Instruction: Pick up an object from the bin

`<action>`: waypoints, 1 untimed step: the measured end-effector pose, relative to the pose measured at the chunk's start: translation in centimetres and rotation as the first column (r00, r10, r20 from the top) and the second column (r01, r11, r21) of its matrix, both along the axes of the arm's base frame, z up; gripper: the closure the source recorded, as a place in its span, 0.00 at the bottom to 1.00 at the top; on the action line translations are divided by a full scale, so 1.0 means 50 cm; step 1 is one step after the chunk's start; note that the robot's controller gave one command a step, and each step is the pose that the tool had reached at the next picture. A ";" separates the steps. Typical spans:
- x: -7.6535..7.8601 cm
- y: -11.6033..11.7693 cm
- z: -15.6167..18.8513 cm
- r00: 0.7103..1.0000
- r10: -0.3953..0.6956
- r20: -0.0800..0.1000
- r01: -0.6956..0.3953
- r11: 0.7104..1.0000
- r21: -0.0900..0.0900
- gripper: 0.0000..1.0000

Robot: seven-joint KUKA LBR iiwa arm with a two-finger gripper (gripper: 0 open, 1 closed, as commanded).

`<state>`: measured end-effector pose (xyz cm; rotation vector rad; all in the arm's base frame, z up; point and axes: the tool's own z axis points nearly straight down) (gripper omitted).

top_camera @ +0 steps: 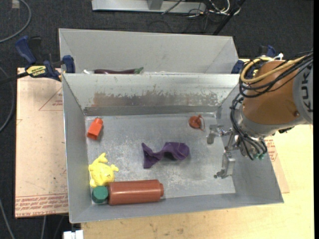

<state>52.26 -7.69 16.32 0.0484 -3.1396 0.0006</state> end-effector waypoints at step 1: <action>0.023 0.040 0.118 1.000 0.007 0.003 -0.007 1.000 0.001 0.00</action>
Offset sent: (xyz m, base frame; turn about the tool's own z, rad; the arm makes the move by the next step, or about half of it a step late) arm 0.0496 0.0766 0.0244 0.0658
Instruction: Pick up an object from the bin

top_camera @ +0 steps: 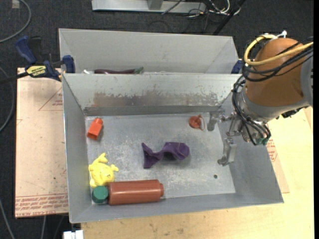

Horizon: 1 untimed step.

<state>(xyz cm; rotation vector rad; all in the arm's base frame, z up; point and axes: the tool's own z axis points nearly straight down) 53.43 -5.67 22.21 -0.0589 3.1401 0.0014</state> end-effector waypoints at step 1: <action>0.046 0.054 0.024 0.999 -0.038 0.018 0.038 0.999 -0.002 0.00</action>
Offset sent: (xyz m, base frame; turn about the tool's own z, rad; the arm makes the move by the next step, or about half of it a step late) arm 0.0063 0.0637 -0.1137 0.0114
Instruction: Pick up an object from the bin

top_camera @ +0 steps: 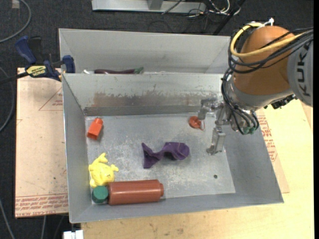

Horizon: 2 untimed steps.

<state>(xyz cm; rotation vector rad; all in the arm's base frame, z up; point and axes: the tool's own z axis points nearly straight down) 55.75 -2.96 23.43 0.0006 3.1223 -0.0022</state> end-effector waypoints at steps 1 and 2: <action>-0.013 0.038 -0.130 1.000 0.009 -0.012 -0.009 1.000 0.002 0.00; -0.031 0.070 -0.188 0.985 0.172 -0.014 -0.172 0.985 -0.001 0.00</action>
Offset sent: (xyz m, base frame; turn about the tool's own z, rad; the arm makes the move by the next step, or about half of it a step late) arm -0.0245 0.0559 -0.1109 -0.4660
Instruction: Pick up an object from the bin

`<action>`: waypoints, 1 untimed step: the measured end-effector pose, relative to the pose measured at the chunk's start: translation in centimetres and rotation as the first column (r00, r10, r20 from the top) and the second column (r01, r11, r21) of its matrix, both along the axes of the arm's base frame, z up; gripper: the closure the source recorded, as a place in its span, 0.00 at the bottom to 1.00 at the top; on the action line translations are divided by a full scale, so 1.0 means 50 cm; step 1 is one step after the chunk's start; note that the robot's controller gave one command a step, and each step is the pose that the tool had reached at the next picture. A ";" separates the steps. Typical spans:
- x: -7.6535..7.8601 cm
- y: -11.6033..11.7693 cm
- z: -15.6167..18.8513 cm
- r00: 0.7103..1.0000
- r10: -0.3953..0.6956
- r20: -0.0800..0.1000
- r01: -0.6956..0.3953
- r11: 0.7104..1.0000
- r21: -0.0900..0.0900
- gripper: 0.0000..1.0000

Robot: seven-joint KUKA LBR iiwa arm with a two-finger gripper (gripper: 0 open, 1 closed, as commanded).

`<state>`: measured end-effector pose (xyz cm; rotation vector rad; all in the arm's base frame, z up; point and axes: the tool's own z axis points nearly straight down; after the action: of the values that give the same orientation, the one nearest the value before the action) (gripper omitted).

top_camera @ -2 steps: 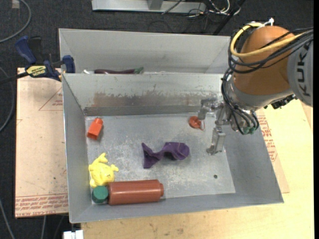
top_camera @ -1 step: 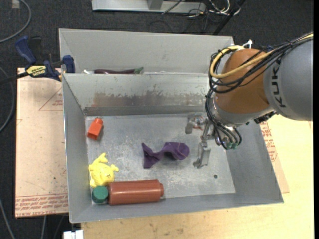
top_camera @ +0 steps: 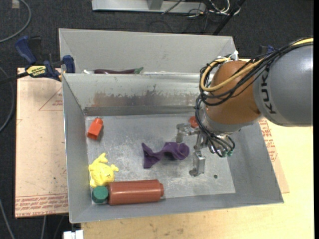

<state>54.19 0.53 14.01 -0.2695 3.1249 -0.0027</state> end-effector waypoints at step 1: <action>0.115 0.009 -0.139 0.986 -0.165 0.004 0.165 0.986 0.005 1.00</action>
Offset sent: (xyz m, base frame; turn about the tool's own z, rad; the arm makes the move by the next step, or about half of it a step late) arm 0.0000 0.0000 0.0000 0.0000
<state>59.92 1.01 7.06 -0.0097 3.1315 0.0034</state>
